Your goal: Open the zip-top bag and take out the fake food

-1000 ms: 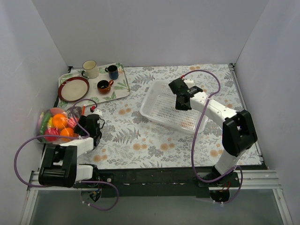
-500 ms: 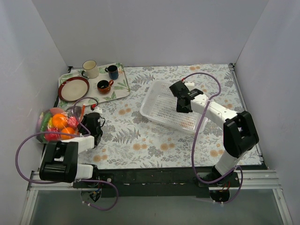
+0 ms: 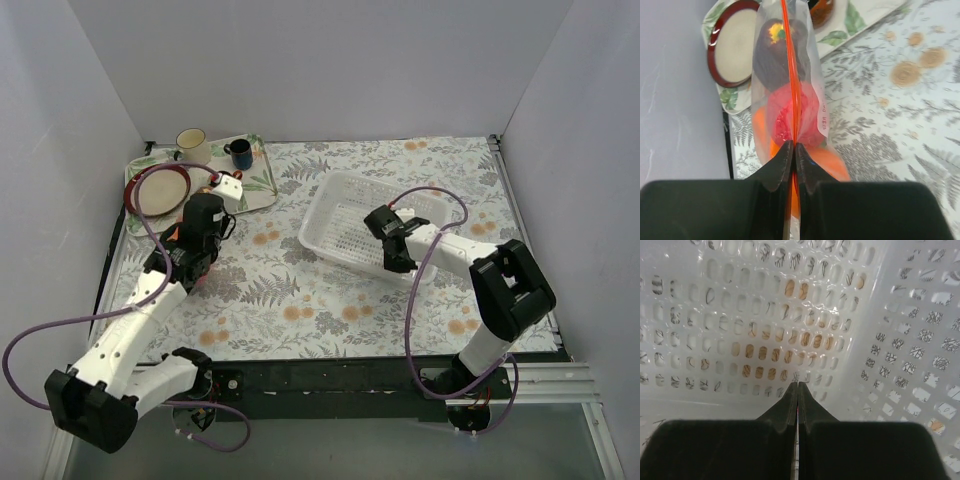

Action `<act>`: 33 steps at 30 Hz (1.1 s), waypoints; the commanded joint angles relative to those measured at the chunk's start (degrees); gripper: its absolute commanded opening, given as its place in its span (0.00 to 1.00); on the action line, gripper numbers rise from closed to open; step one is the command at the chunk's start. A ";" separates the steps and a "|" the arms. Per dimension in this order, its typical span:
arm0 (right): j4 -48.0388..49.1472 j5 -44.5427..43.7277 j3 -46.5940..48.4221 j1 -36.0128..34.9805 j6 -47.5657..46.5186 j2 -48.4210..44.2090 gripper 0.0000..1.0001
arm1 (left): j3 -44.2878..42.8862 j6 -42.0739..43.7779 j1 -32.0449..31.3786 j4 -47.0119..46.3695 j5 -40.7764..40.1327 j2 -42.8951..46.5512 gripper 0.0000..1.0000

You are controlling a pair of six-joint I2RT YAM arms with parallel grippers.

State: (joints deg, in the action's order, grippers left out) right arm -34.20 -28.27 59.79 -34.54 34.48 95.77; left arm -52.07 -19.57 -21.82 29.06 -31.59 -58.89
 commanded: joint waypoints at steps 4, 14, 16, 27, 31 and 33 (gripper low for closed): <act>-1.22 2.25 -9.86 -4.30 4.10 -11.03 0.01 | -8.75 -0.75 -0.32 25.25 17.00 5.36 0.00; -7.99 1.13 -14.71 -4.57 7.62 -24.40 0.01 | -17.79 11.47 -0.41 35.44 27.45 8.36 0.00; -9.21 -0.28 -9.80 -4.48 6.83 -21.77 0.01 | -20.86 12.62 -0.41 38.17 30.09 8.01 0.00; -8.96 0.85 20.88 -5.61 6.04 7.38 0.01 | -34.59 14.83 -0.41 46.09 37.83 3.78 0.02; -8.00 1.46 23.19 -9.22 6.13 11.28 0.01 | -30.20 17.45 -0.41 43.46 36.52 6.15 0.02; -4.85 2.16 19.33 -11.67 6.48 10.41 0.01 | -27.39 18.78 -0.41 40.40 36.51 7.82 0.02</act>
State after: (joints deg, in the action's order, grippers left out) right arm -41.01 -27.42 81.34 -41.78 40.25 106.96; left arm -82.85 -4.51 -22.26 73.34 4.73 -54.39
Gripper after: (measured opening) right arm 0.022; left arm 0.028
